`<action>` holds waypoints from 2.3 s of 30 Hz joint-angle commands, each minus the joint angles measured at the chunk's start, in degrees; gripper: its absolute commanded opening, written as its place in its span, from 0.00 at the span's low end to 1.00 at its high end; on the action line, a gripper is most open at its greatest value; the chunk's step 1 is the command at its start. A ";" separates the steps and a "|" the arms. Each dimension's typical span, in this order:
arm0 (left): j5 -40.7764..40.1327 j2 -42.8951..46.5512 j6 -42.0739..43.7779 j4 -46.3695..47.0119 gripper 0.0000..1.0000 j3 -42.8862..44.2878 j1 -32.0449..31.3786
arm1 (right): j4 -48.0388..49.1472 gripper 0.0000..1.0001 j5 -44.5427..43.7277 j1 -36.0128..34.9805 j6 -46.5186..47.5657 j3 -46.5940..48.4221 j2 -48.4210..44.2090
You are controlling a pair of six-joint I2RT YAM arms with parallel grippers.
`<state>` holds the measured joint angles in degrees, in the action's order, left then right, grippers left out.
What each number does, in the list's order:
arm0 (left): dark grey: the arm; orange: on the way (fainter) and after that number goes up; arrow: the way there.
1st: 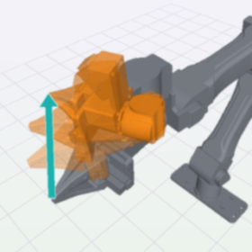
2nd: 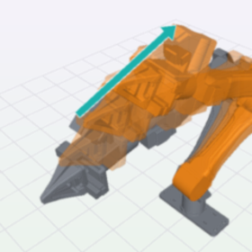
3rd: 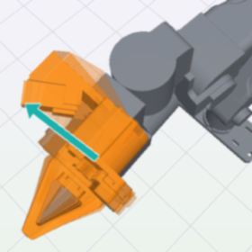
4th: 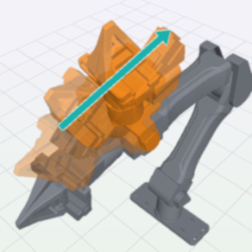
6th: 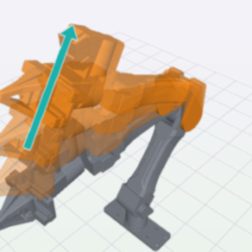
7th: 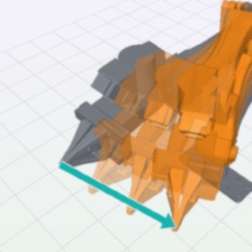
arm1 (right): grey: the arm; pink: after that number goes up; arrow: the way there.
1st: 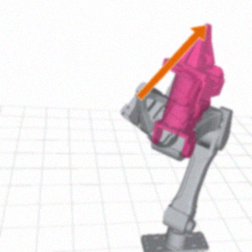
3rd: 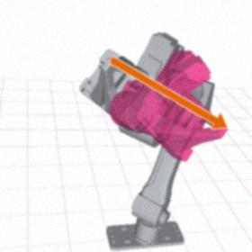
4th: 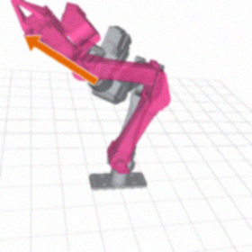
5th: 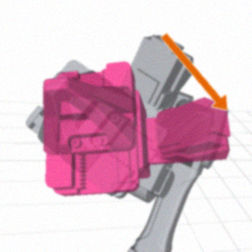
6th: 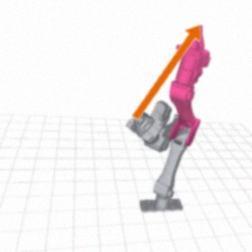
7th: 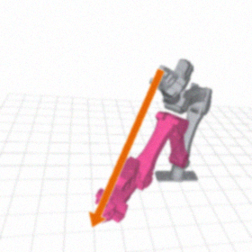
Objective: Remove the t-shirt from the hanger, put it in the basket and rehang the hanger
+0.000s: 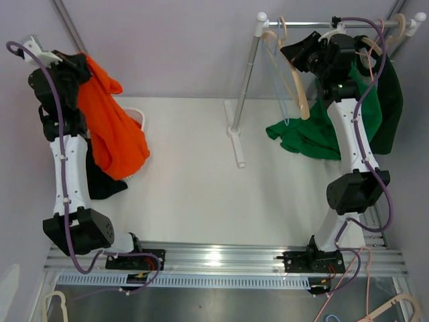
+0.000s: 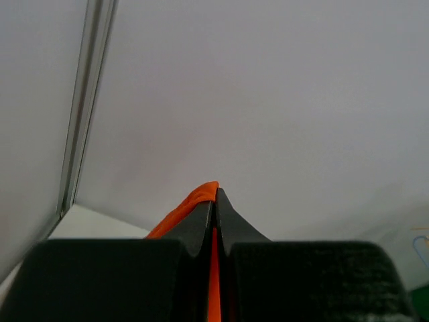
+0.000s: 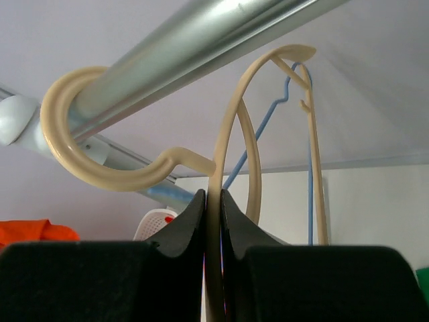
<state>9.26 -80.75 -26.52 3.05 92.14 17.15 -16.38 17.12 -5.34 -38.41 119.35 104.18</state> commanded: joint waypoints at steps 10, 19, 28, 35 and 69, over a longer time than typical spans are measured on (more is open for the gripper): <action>-19.79 6.66 -2.57 -5.32 0.01 -8.21 0.43 | 4.78 0.00 0.10 -0.46 0.53 -2.72 -4.25; -37.47 4.38 -4.60 -19.30 0.01 -0.12 0.43 | 4.69 0.00 -0.34 -0.90 0.71 -2.81 -4.51; -34.58 3.06 -2.83 -18.96 0.15 1.55 0.43 | 3.46 0.13 -1.13 -0.90 1.32 -2.19 -4.78; -32.46 3.32 -2.84 -21.60 0.99 4.54 0.34 | 0.48 0.29 -2.71 0.24 3.08 -0.44 -5.65; -8.84 15.72 6.84 -20.80 0.99 -9.69 -47.72 | -25.29 0.88 -28.23 11.40 36.29 8.55 -10.93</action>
<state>-0.69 -63.13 -21.93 -18.52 84.71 -27.18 -42.70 -13.91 4.45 -8.88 130.56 92.68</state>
